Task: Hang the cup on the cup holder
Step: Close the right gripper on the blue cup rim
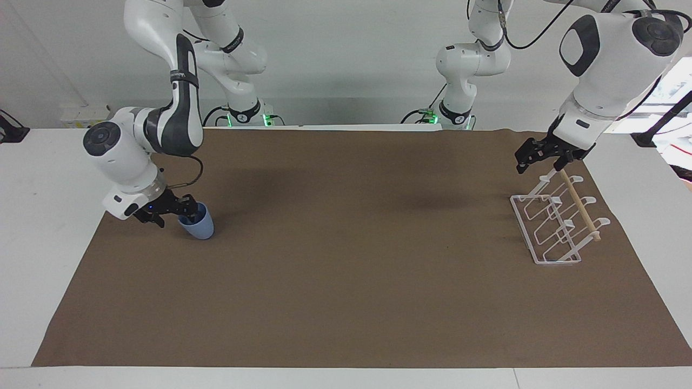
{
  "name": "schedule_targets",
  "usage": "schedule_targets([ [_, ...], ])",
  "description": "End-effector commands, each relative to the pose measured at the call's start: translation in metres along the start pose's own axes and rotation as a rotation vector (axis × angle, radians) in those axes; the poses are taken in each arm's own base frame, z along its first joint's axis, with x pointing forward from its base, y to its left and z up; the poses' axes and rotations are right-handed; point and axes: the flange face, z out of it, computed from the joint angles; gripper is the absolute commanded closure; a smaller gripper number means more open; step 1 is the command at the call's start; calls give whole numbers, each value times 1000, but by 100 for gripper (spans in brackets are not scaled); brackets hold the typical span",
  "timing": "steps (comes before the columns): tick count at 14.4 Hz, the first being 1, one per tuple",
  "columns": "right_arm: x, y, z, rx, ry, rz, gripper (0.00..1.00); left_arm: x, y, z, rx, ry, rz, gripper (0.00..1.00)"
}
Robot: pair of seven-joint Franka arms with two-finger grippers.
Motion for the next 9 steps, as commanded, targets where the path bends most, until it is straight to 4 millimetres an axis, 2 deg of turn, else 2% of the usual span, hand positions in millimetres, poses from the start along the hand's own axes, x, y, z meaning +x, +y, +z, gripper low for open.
schedule_targets([
  [1,-11,5,2,16,13,-12,25,-6,-1,0,9,20,4,0],
  [4,-12,5,3,17,12,-15,34,-6,-1,-1,9,23,4,0],
  [6,-13,4,5,18,7,-16,37,-7,-2,-1,9,23,4,0],
  [9,-13,4,5,19,5,-15,49,-6,-4,0,9,23,2,0],
])
